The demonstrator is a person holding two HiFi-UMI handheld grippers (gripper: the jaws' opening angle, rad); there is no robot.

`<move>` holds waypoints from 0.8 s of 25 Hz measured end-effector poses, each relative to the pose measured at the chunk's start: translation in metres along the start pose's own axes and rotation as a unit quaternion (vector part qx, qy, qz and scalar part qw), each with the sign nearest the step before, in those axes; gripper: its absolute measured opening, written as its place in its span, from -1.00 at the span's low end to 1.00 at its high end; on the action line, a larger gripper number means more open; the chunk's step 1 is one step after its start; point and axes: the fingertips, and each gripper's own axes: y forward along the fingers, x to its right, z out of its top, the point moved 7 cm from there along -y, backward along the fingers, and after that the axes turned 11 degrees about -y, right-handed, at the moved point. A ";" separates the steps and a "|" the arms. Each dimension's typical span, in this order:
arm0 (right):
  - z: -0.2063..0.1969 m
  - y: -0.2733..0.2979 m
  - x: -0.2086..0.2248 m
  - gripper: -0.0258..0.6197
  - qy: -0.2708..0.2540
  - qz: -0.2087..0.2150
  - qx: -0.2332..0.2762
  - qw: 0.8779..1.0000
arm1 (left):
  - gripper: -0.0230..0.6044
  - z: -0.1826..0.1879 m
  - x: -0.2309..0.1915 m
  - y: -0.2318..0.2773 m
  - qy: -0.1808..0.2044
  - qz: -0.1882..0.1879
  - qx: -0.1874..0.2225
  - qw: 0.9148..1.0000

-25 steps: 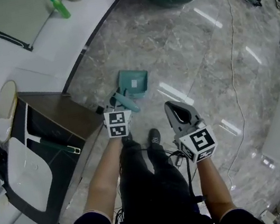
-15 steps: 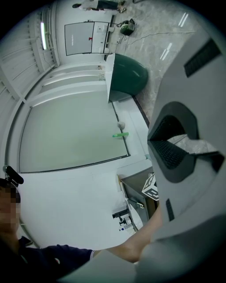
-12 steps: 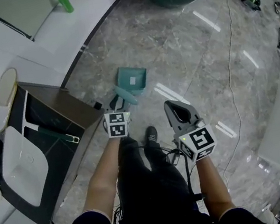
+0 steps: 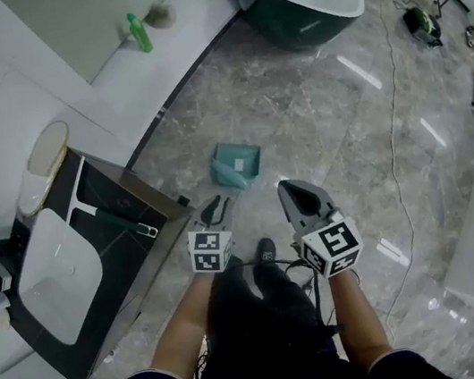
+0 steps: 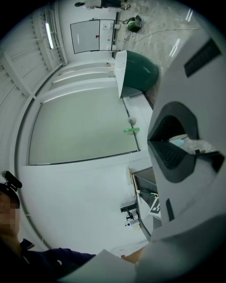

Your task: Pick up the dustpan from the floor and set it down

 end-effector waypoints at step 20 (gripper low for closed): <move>0.135 -0.051 -0.025 -0.90 -0.026 -0.007 0.166 0.986 | -0.88 0.226 0.114 -0.166 0.086 -0.161 0.189 0.965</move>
